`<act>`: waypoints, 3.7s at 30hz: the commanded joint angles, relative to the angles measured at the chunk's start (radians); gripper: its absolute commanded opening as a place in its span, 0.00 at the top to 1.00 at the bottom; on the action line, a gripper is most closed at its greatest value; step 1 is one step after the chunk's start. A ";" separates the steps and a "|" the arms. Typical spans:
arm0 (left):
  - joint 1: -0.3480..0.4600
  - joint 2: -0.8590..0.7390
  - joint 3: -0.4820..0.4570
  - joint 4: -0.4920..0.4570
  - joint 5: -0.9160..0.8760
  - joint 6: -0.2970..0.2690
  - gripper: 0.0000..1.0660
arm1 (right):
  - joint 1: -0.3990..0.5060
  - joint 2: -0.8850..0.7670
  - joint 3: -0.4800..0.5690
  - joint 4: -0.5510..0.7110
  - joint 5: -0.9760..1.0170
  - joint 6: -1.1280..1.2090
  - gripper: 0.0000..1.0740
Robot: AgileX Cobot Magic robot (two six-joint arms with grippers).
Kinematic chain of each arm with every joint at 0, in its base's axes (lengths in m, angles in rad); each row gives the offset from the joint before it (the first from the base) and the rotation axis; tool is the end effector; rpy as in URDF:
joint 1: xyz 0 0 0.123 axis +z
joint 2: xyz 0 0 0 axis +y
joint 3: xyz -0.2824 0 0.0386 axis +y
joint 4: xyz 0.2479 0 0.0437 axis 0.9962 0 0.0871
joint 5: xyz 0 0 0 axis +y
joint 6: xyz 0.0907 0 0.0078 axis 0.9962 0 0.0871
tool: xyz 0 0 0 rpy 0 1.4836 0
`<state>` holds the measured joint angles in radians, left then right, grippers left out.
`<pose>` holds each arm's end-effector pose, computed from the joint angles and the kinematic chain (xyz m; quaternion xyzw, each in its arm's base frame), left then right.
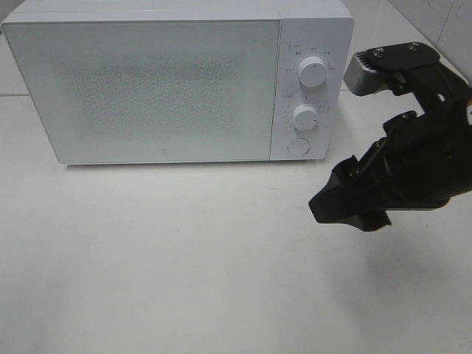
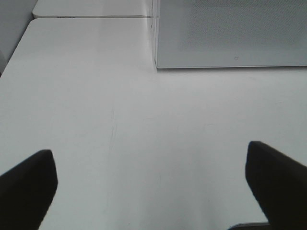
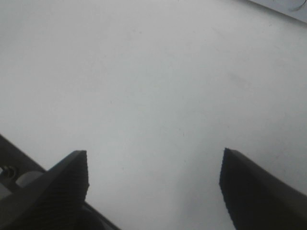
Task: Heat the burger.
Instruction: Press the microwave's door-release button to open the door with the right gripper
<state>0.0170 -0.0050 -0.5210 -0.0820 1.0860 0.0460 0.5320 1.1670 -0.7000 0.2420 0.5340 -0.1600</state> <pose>-0.0092 -0.0068 0.2811 0.0150 0.8522 -0.0245 0.5224 0.1853 0.1220 0.2544 -0.2448 0.9106 0.1493 0.2978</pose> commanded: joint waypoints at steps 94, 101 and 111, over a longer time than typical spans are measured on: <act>0.003 -0.006 0.003 -0.002 -0.013 0.000 0.06 | -0.415 -0.956 0.160 -0.275 0.084 0.176 0.30; 0.003 -0.006 0.003 -0.002 -0.013 0.000 0.06 | -0.415 -0.773 0.160 -0.274 -0.113 0.177 0.30; 0.003 -0.006 0.003 -0.002 -0.013 0.000 0.06 | -0.415 -0.560 0.160 -0.274 -0.333 0.183 0.30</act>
<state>0.0170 -0.0050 -0.5210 -0.0820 1.0860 0.0460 0.1240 0.6000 -0.5330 -0.0340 0.2310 0.0200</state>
